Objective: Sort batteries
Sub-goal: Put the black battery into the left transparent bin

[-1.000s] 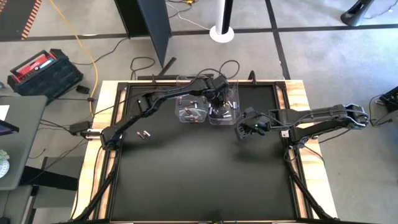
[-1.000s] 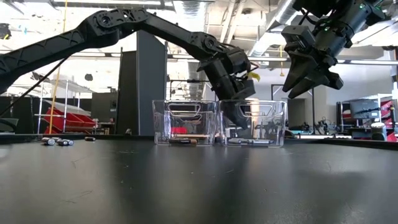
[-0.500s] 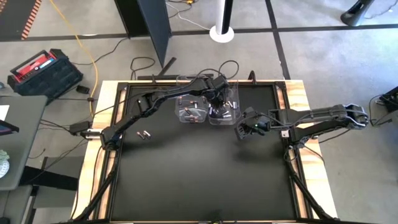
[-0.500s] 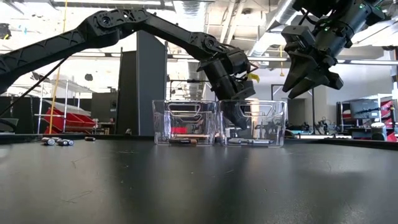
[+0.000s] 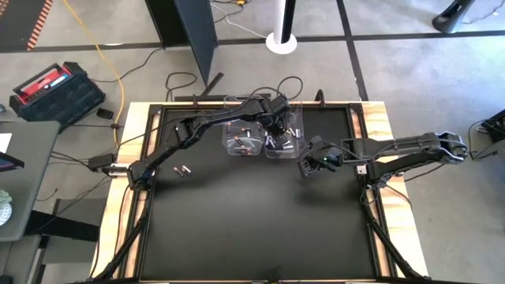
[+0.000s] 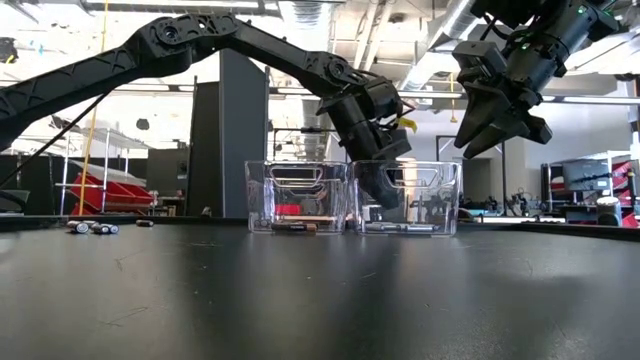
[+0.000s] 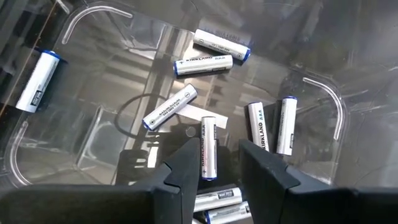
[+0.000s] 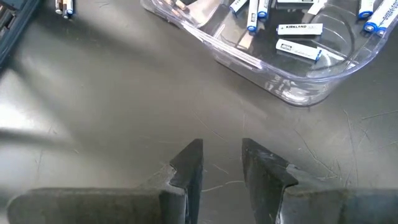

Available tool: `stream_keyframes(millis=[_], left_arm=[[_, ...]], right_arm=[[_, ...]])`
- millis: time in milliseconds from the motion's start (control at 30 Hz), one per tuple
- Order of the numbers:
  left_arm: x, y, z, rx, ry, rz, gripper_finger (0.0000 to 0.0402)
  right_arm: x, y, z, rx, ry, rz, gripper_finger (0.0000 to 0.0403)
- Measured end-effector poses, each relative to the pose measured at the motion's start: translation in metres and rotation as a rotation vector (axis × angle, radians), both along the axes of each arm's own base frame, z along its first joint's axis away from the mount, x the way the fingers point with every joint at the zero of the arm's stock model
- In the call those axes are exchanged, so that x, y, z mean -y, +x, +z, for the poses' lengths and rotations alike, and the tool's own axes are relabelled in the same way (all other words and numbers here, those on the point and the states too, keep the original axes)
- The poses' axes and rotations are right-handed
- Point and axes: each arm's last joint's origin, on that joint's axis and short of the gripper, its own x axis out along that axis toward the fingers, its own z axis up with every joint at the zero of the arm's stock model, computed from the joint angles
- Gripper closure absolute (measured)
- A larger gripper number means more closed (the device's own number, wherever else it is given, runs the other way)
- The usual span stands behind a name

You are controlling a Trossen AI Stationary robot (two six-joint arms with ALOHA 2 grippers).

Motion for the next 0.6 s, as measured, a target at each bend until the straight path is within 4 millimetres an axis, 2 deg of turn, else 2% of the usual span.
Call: stream_keyframes(millis=[600], left_arm=[[0.0000,0.0000,0.0002,0.003,-0.005,0.008,0.0296]], right_arm=[[0.0000,0.0000,-0.0001,0.000,0.000,0.000,0.0276]])
